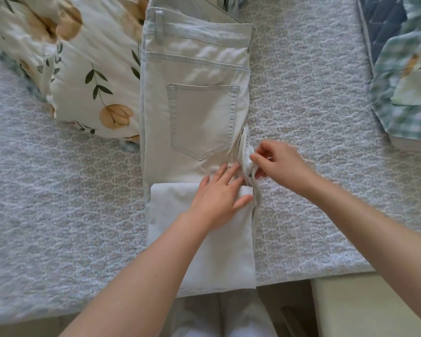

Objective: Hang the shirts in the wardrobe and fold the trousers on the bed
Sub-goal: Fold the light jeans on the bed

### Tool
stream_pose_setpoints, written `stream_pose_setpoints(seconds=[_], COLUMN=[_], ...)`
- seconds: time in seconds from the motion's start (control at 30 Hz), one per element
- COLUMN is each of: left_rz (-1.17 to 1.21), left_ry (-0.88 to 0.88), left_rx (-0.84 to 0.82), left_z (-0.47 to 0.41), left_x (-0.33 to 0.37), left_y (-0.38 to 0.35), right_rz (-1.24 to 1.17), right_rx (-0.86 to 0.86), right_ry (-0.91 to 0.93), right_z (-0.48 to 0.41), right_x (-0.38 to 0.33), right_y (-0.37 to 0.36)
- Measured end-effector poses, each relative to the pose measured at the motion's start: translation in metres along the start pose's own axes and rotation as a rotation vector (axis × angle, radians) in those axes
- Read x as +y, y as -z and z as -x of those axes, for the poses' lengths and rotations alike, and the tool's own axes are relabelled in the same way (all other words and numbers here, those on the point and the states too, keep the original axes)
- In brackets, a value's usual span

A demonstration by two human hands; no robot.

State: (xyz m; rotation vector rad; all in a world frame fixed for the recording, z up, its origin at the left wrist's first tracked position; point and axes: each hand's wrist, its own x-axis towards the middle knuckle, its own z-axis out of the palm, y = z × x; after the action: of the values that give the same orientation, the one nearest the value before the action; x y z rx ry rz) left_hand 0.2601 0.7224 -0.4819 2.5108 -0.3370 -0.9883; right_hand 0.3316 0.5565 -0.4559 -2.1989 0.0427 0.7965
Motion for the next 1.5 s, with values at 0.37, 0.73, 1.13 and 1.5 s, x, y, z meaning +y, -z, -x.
stream_pose_setpoints(seconds=[0.37,0.73,1.13,1.5], left_rz=[-0.059,0.102,-0.35,-0.804], left_ry=[-0.283,0.152,-0.543,-0.728], left_rx=[0.407,0.334,0.612,0.017], left_z=[0.062,-0.021,0.035,0.042], left_x=[-0.016,-0.023,-0.116,-0.185], left_y=[0.02,0.0,0.0,0.041], right_rz=[-0.09,-0.265,1.238,1.311], right_rx=[-0.218,-0.443,-0.228,-0.057], right_ry=[-0.171,-0.298,1.048,1.302], right_z=[-0.039,-0.047,0.026,-0.03], right_x=[-0.035,-0.035,0.047,0.06], right_y=[-0.04,-0.018,-0.029,-0.046])
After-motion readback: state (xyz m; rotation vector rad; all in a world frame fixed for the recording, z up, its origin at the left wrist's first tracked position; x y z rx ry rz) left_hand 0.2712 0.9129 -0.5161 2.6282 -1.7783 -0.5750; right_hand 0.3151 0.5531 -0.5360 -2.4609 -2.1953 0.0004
